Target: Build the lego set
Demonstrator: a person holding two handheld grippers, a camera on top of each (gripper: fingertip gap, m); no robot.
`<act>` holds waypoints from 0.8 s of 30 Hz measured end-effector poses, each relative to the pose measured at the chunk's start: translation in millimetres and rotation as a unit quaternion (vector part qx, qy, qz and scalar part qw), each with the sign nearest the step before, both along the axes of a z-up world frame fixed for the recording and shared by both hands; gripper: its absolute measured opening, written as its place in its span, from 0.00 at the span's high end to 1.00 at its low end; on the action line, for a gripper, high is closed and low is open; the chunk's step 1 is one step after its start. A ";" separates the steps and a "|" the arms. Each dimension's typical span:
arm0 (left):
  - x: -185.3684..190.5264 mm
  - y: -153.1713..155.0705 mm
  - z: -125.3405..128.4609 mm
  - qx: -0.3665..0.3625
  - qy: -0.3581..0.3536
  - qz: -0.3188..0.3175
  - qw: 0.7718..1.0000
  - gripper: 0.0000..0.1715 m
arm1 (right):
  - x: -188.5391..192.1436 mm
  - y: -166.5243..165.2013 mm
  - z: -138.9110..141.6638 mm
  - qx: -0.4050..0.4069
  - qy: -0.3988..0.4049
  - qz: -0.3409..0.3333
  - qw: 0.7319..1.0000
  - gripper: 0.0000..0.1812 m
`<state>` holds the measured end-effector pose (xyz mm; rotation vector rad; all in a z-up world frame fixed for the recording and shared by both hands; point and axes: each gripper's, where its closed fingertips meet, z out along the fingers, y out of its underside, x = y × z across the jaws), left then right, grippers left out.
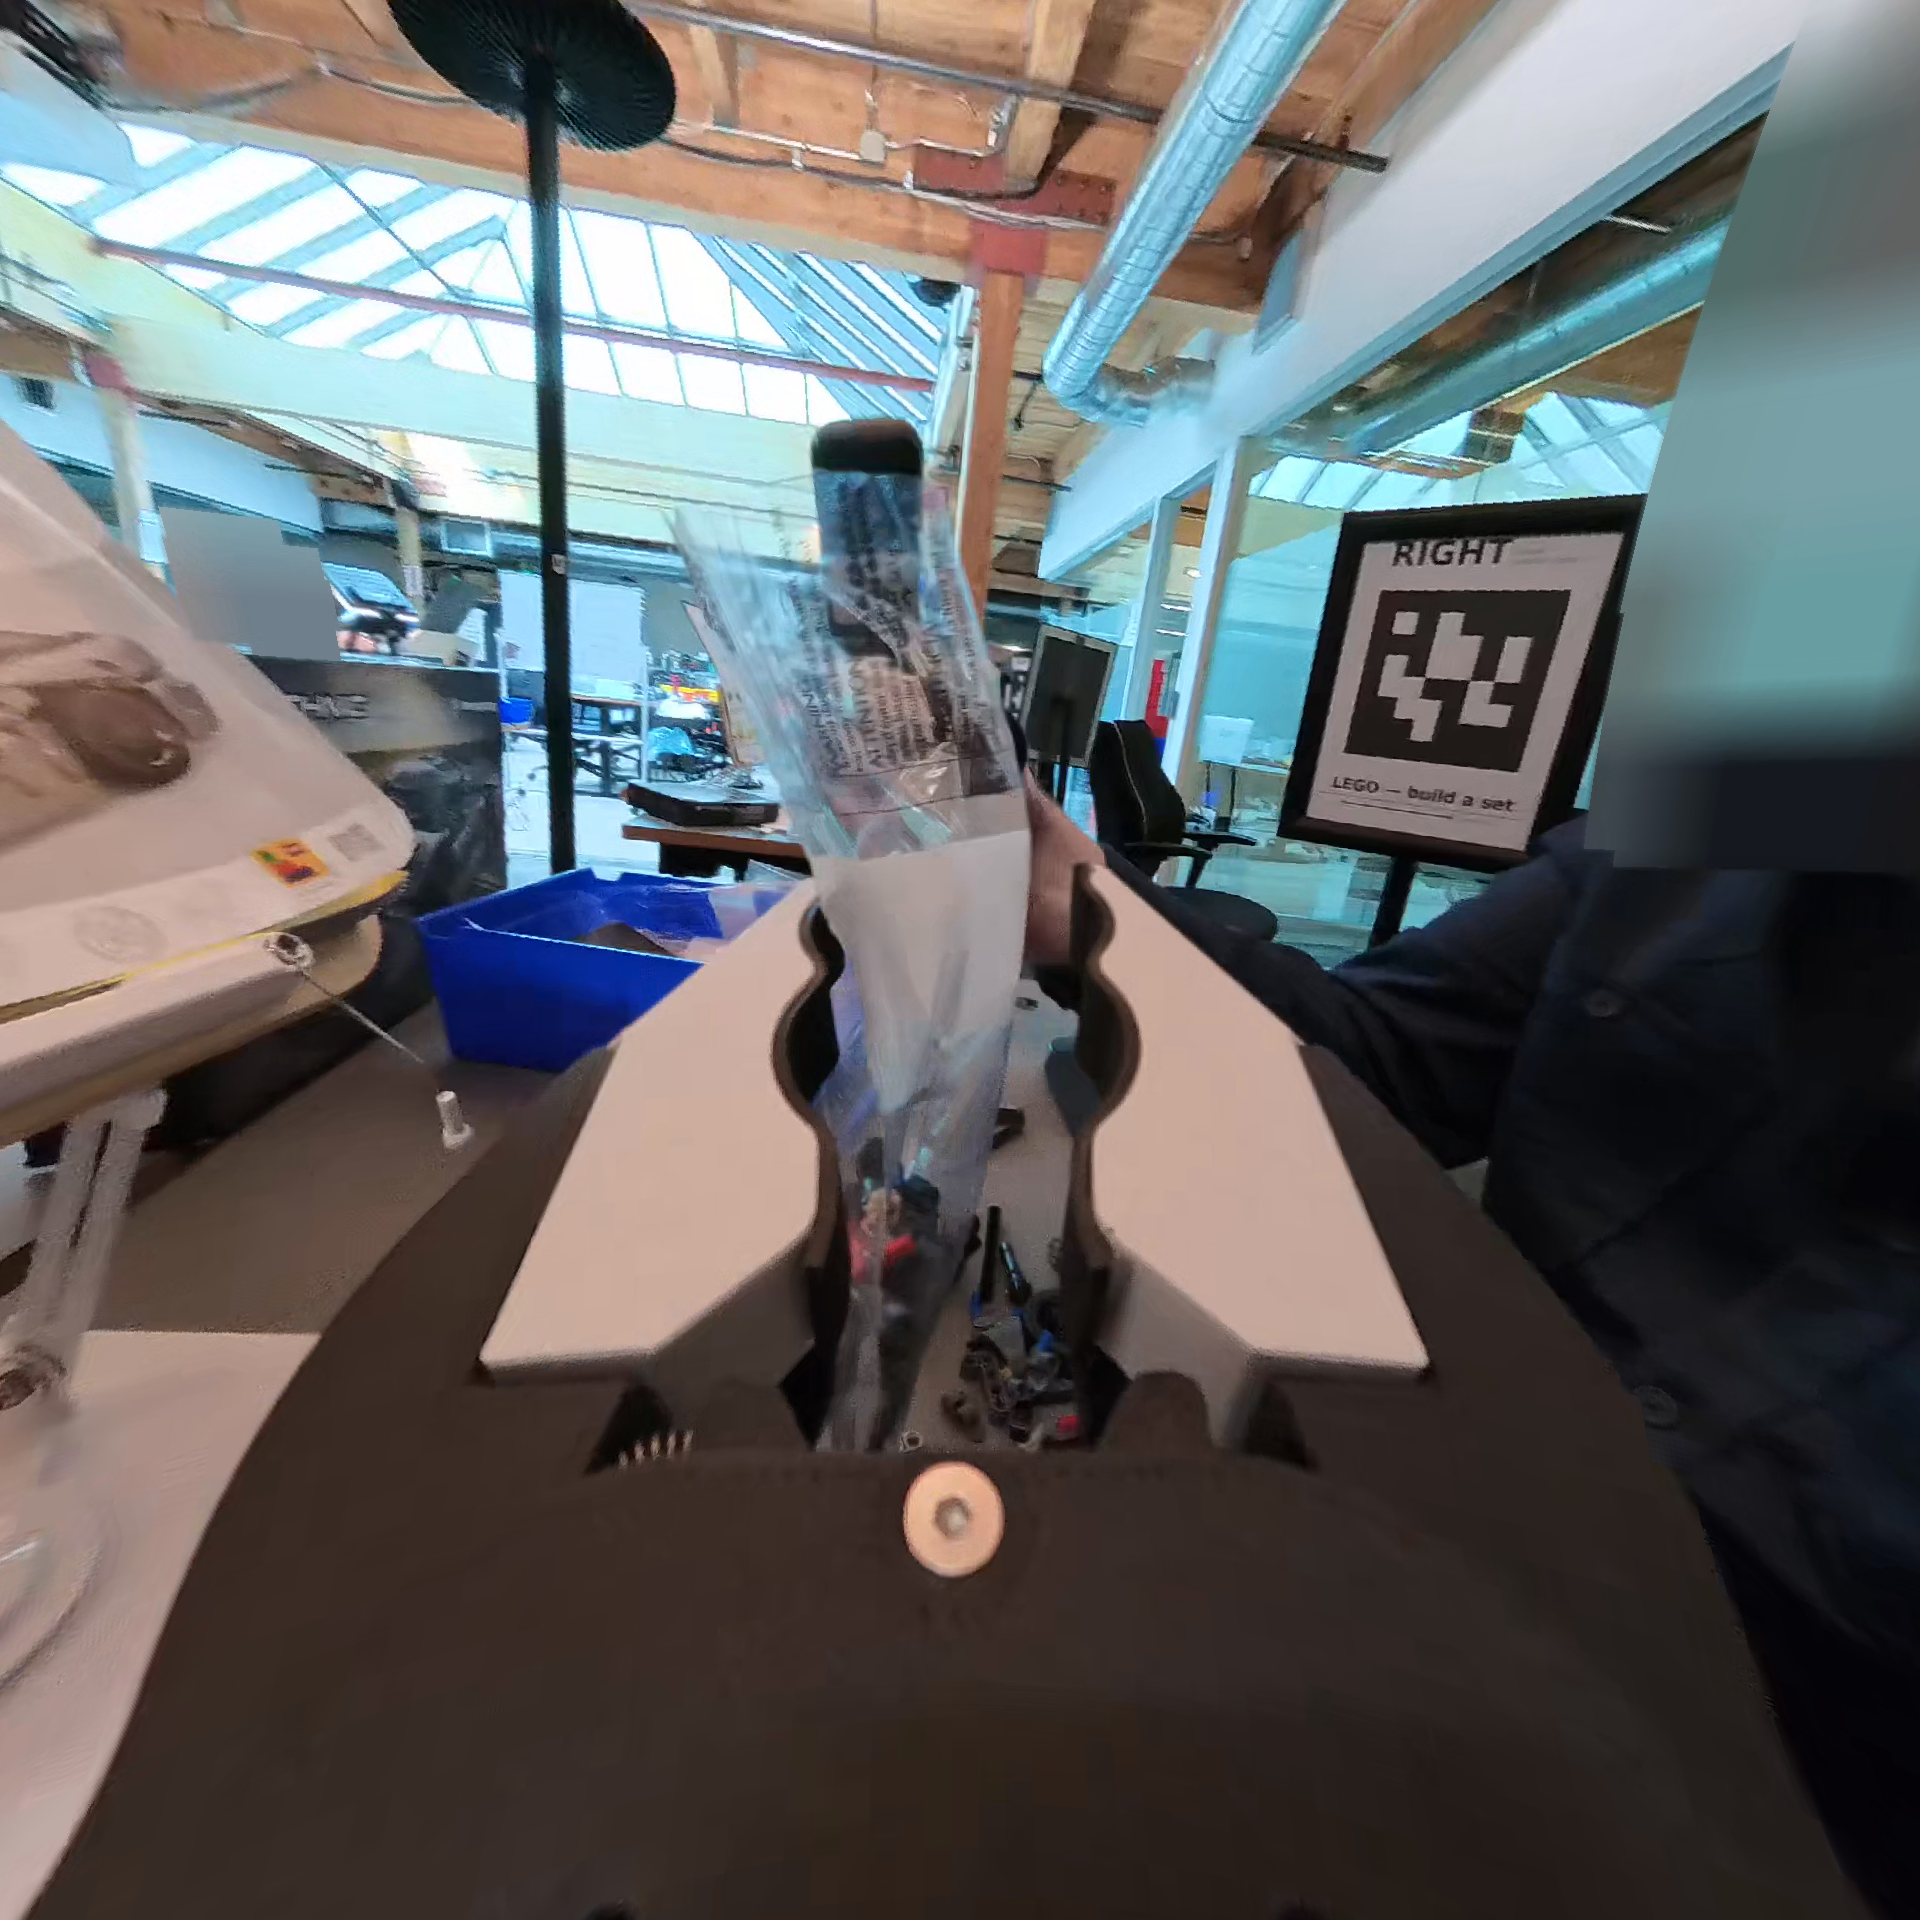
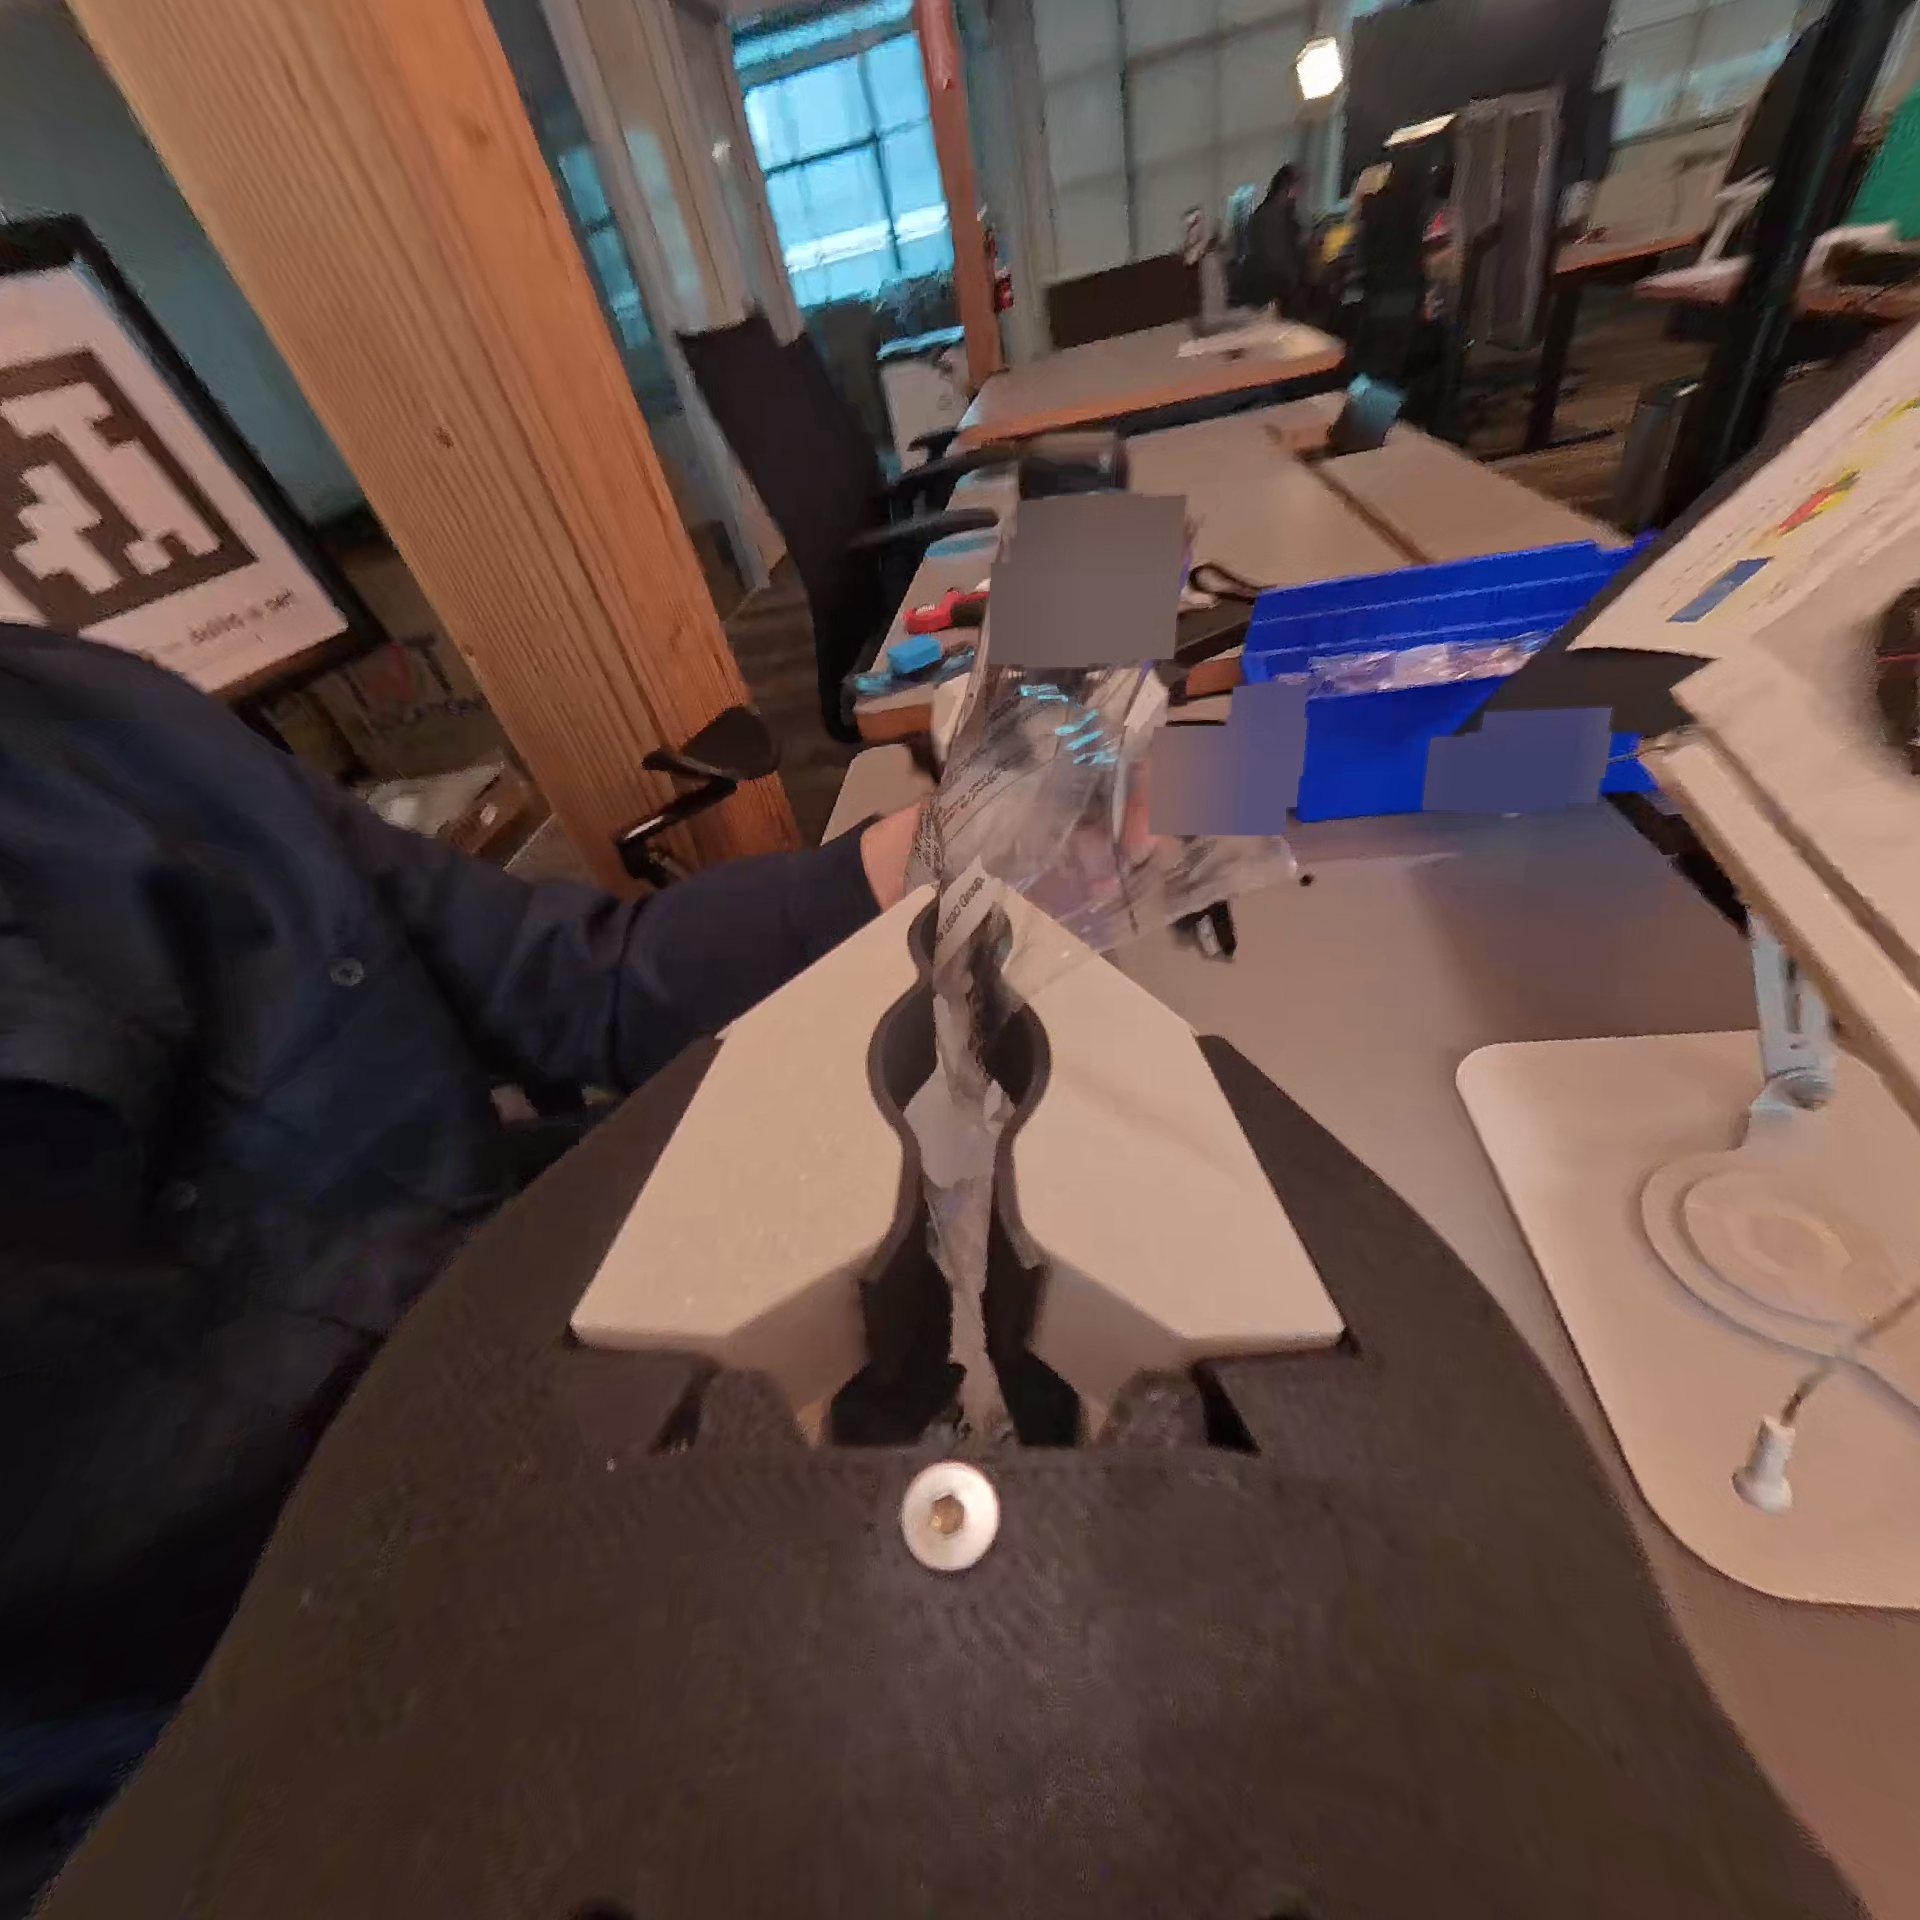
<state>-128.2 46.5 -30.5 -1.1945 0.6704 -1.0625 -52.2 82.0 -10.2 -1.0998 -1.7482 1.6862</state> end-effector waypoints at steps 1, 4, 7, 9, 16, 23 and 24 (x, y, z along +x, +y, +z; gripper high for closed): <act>2.1 0.6 -0.5 0.002 0.001 0.000 1.000 0.80 | -0.5 -4.1 -3.2 0.011 -0.012 0.011 1.000 1.00; 0.9 -0.2 6.5 0.029 -0.013 0.009 0.999 1.00 | -9.9 0.0 -0.6 0.002 -0.015 -0.013 1.000 0.93; -10.3 2.6 17.8 0.049 -0.047 0.048 0.997 1.00 | -11.9 12.6 -6.2 -0.026 -0.011 -0.052 0.998 0.65; -18.0 3.6 22.8 0.065 -0.054 0.081 0.993 1.00 | -13.3 20.6 -25.7 -0.039 -0.031 -0.080 0.996 0.59; -29.3 0.3 29.0 0.073 -0.082 0.091 0.990 1.00 | -22.6 -3.0 -48.3 -0.035 -0.018 -0.030 0.999 0.84; -59.2 1.3 31.0 0.076 -0.086 0.165 0.980 1.00 | -21.9 29.9 -26.1 -0.057 0.055 -0.118 0.990 1.00; -57.5 3.2 30.0 0.076 -0.079 0.170 0.979 1.00 | -22.1 33.7 -25.5 -0.056 0.065 -0.134 0.987 1.00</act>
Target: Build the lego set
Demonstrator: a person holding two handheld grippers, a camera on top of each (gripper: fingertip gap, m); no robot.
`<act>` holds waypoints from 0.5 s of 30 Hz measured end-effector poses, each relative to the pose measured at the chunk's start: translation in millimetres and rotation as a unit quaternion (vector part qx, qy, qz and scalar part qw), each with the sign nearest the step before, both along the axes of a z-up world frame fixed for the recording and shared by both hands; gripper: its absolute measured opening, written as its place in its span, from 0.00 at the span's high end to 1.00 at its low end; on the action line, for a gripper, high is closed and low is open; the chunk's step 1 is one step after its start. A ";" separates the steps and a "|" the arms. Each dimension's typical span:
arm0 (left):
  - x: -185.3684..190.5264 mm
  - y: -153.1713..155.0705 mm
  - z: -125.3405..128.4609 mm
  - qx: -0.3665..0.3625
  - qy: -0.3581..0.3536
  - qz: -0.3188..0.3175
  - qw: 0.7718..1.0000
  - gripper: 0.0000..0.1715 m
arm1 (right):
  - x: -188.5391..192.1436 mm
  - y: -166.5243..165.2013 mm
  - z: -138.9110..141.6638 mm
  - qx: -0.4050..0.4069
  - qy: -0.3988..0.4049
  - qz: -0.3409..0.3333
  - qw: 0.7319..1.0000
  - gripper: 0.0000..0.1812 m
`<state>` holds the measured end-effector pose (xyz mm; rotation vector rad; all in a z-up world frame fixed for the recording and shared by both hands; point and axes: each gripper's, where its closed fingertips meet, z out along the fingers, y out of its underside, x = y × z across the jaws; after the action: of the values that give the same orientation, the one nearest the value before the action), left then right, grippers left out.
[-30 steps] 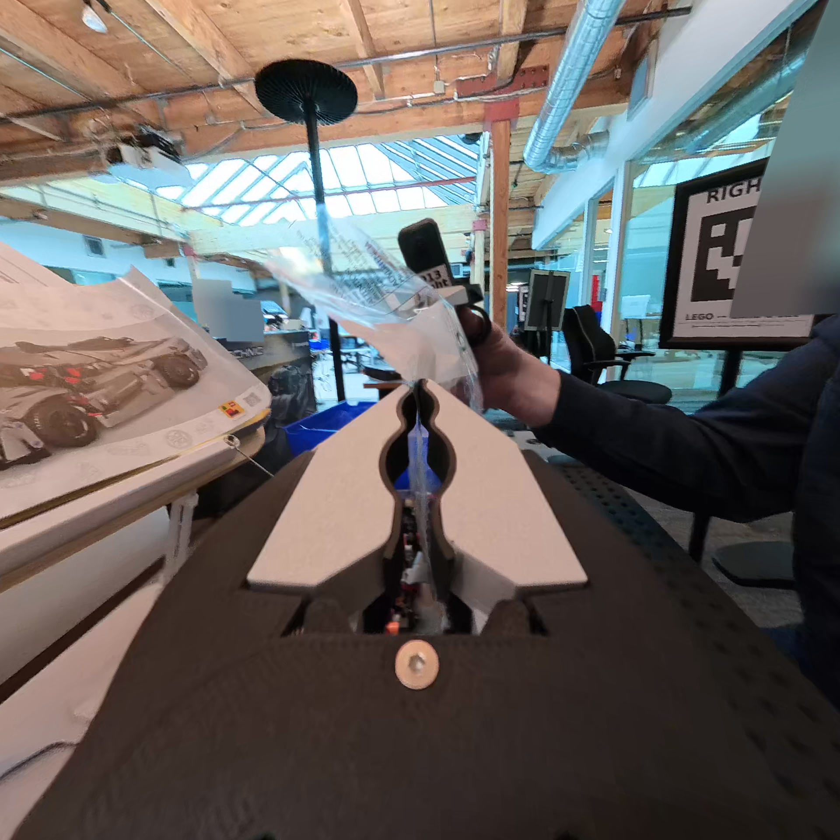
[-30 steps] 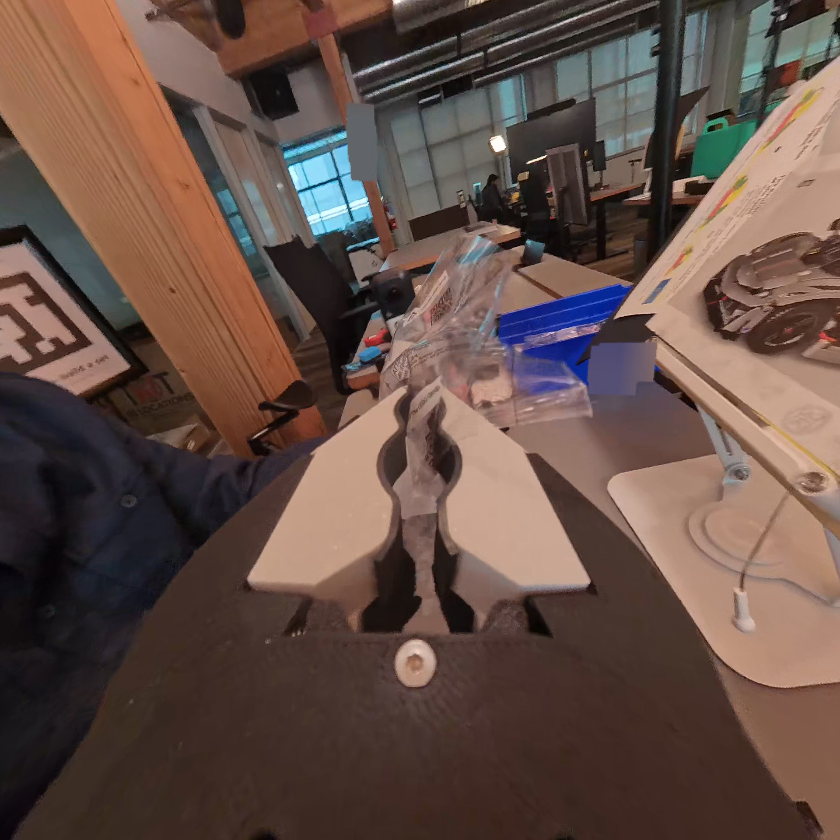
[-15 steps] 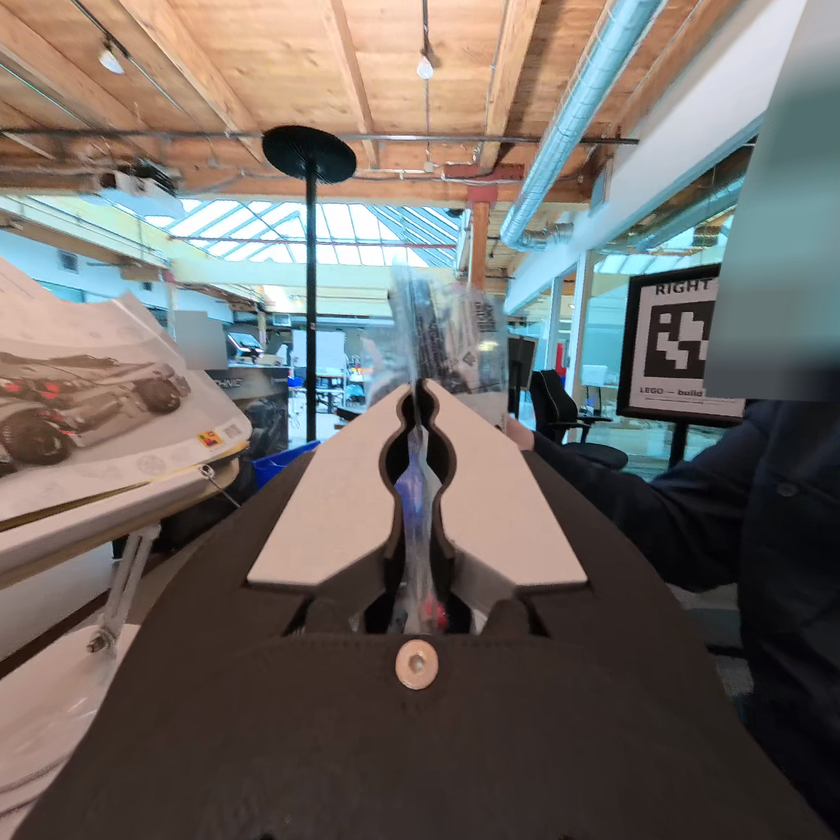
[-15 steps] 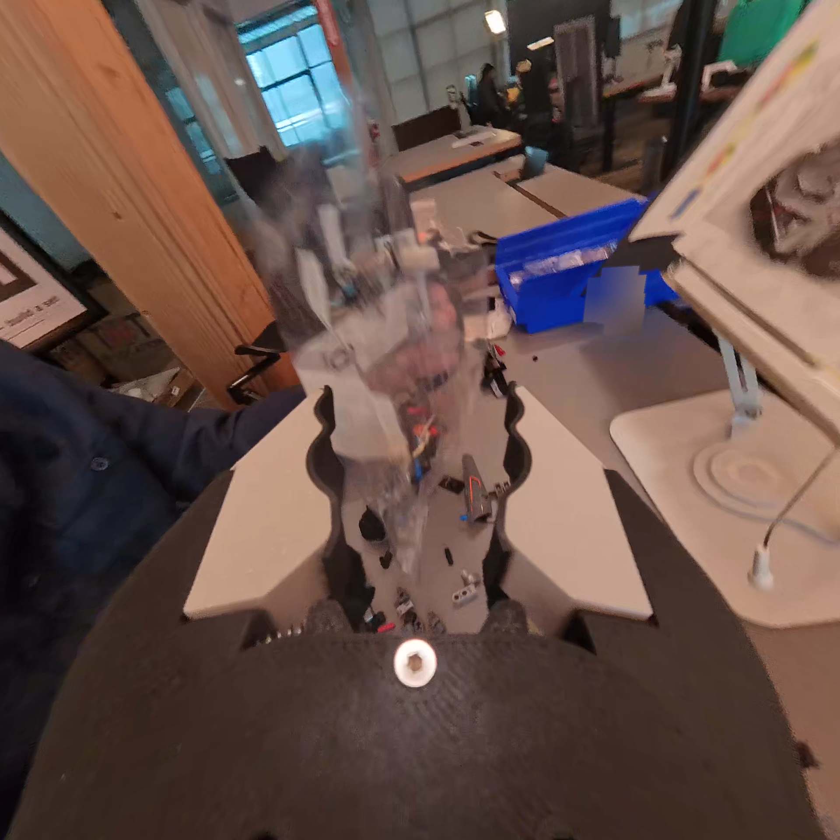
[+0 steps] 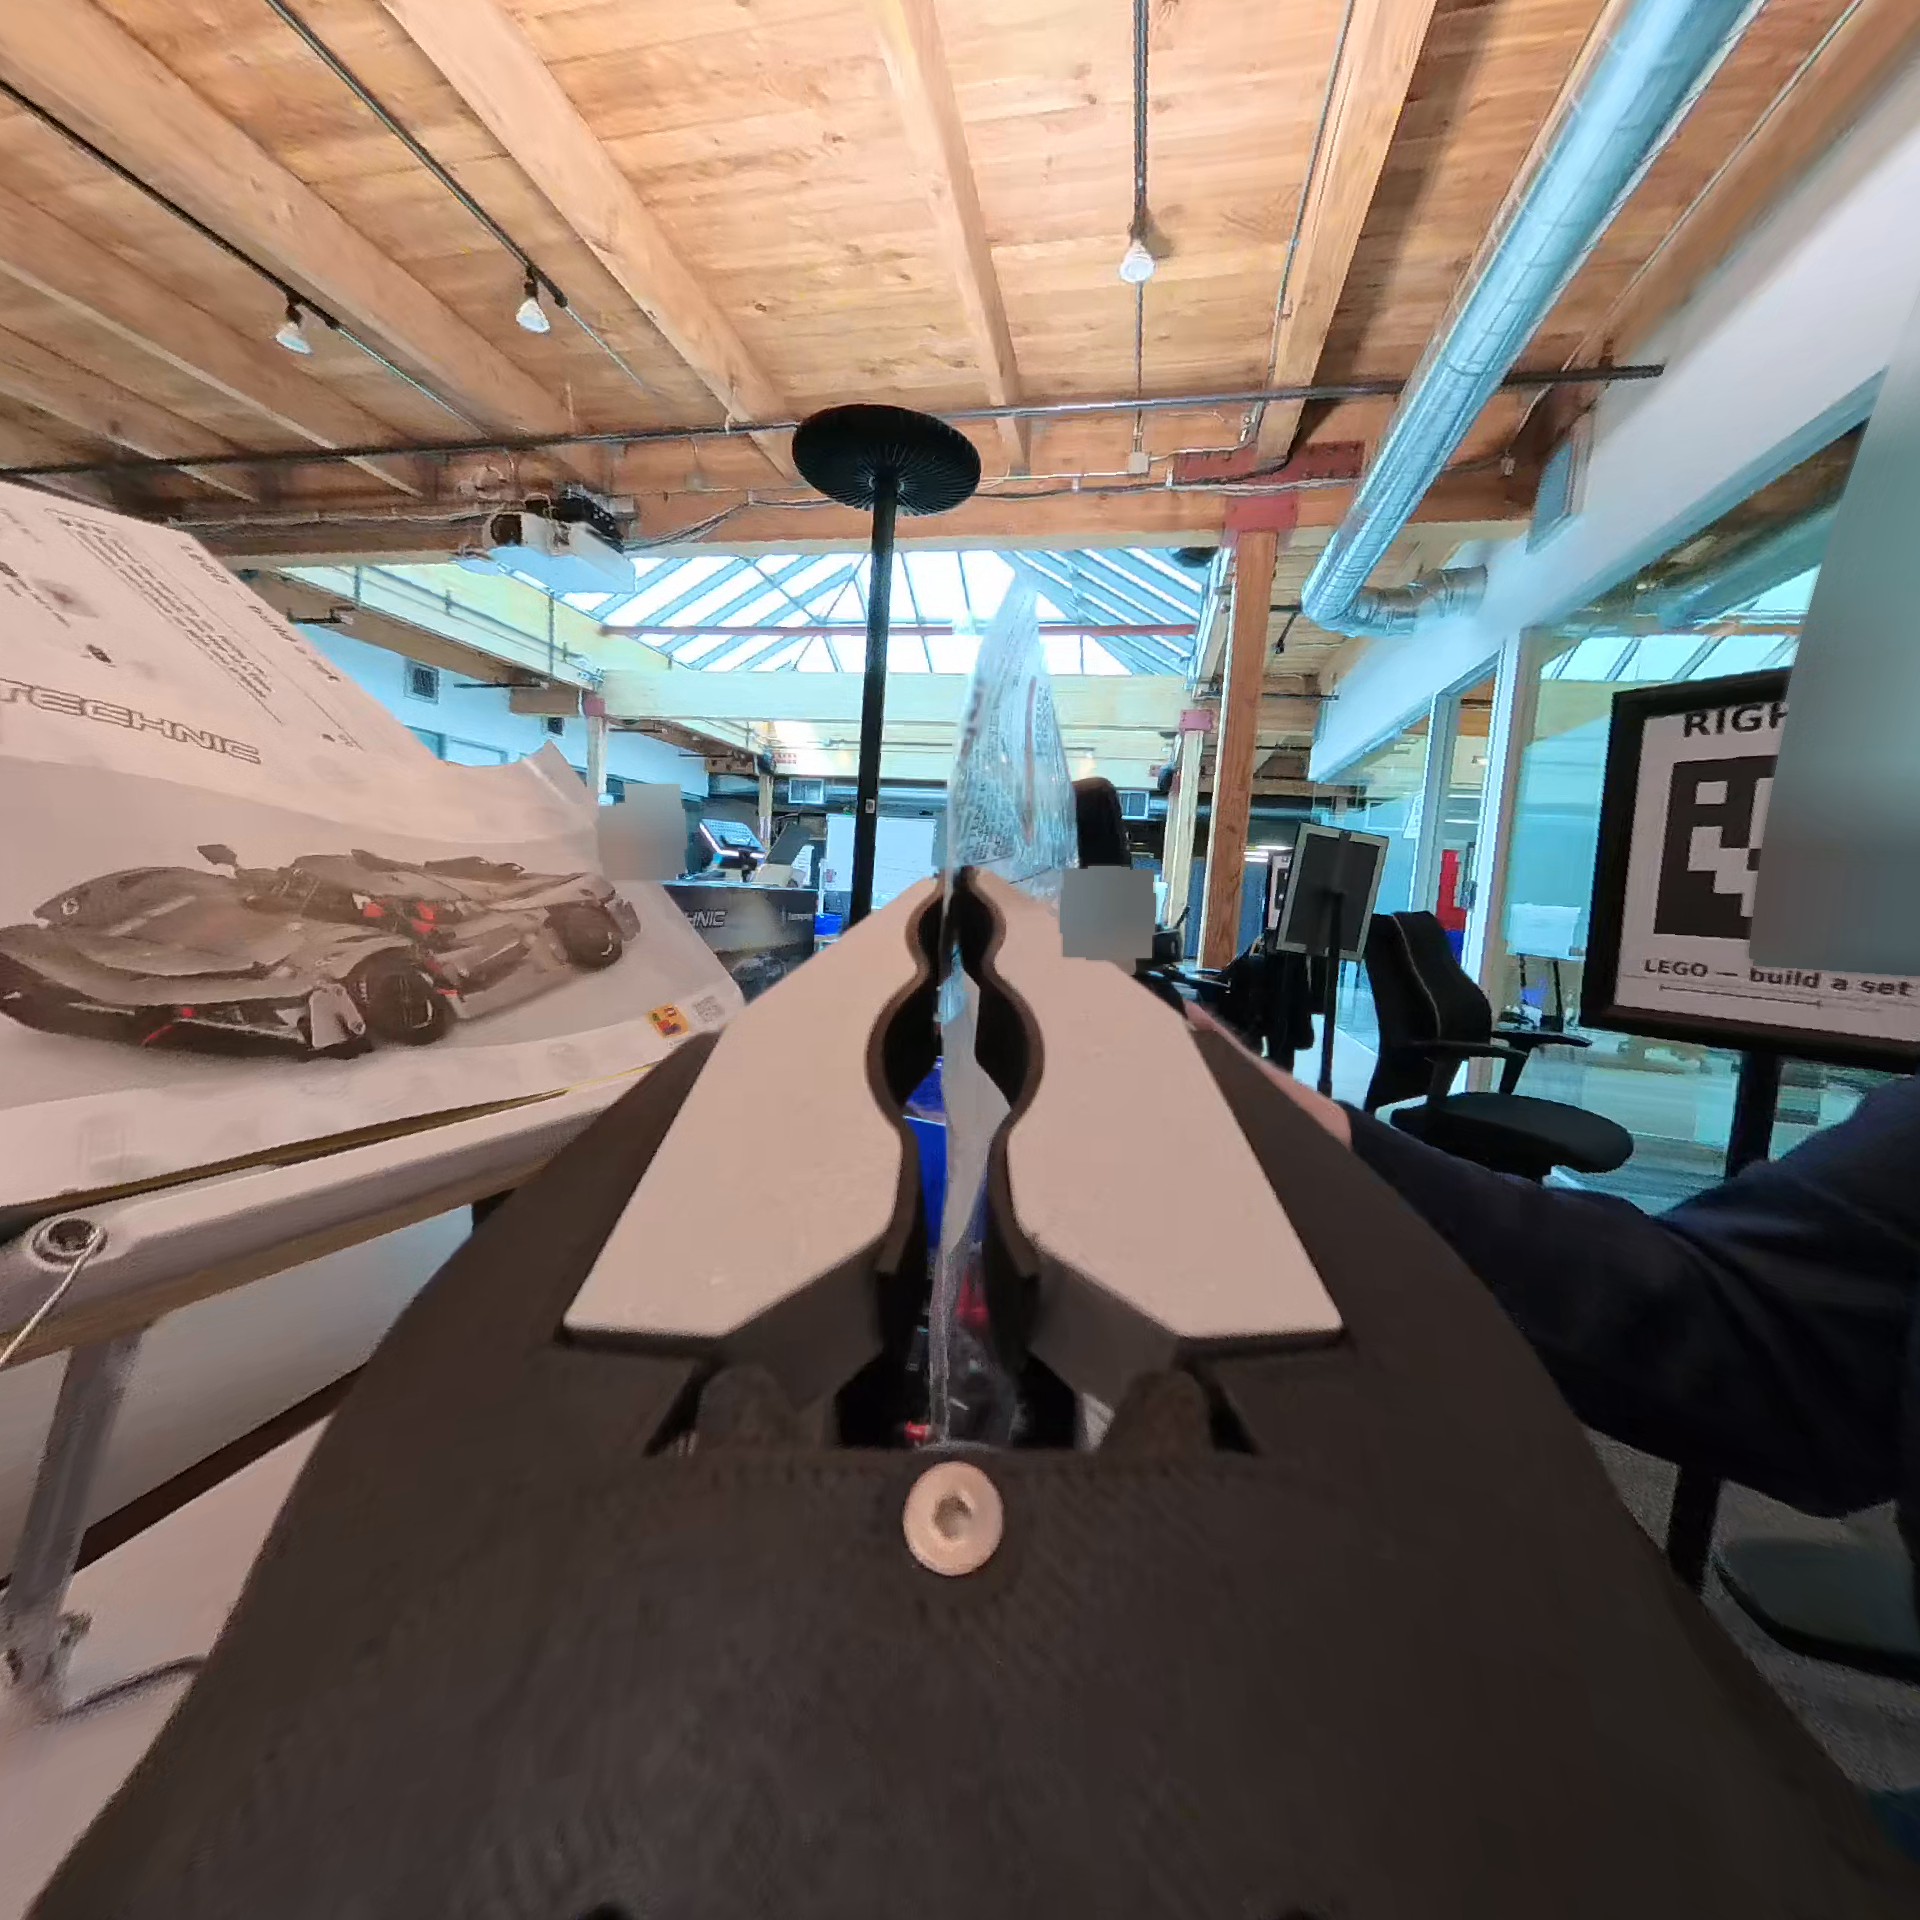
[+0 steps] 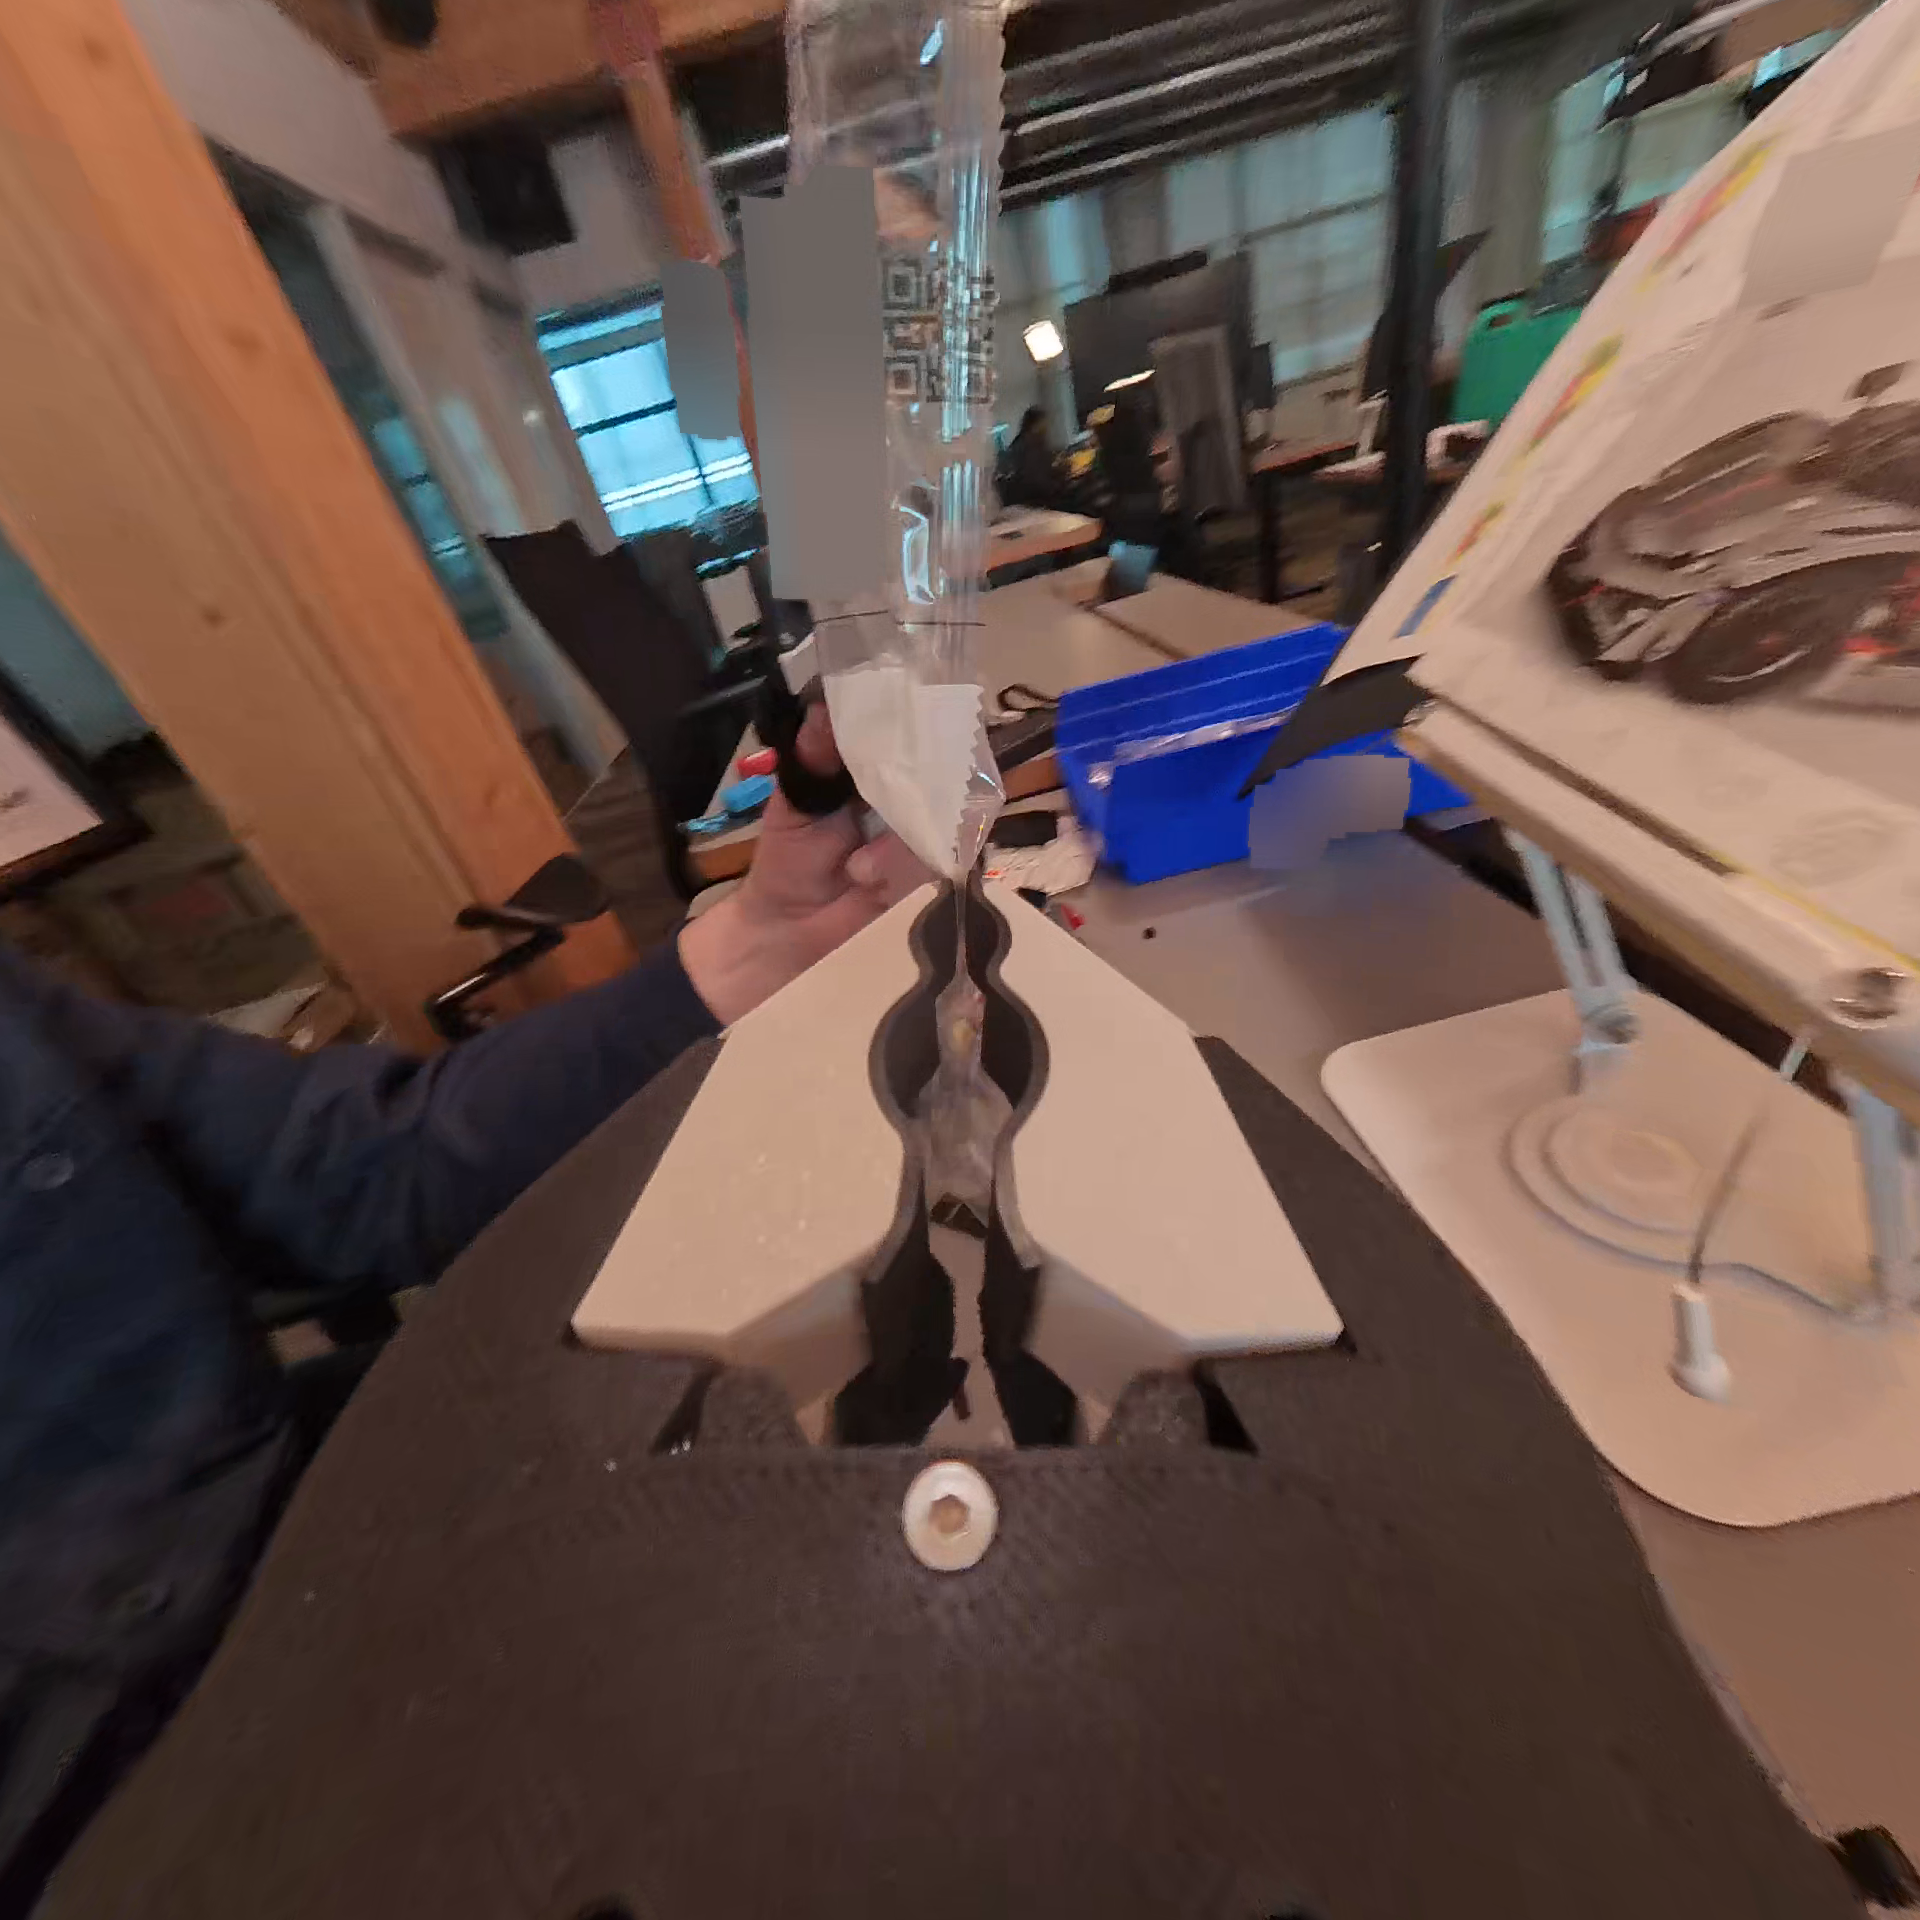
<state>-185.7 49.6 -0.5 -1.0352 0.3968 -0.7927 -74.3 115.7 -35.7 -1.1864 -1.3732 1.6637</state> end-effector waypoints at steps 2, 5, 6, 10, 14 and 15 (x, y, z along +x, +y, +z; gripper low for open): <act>2.3 1.2 3.6 0.002 -0.009 -0.001 1.000 1.00 | -0.1 0.5 0.0 -0.005 0.014 -0.008 1.000 1.00; -3.8 5.6 -1.2 -0.015 0.001 0.015 1.000 1.00 | -2.8 3.1 -5.4 -0.019 0.009 -0.016 1.000 0.95; -6.6 6.3 -4.7 -0.025 0.008 0.019 0.999 1.00 | -4.8 6.2 -9.1 -0.025 -0.004 -0.022 0.999 0.91; -33.2 13.5 -25.8 -0.074 0.042 0.087 0.993 1.00 | -13.2 21.6 -29.3 -0.001 -0.069 -0.080 0.994 0.82; -62.4 12.9 -42.4 -0.090 0.041 0.136 0.986 1.00 | -14.6 6.2 -50.4 0.057 -0.136 -0.072 0.986 0.83; -67.0 13.8 -46.7 -0.094 0.040 0.142 0.985 1.00 | -16.2 -3.5 -60.9 0.075 -0.164 -0.055 0.982 0.83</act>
<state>-252.7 63.5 -47.2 -1.2716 0.2372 -0.5395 -90.5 112.2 -96.6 -1.4652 -1.5678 1.3033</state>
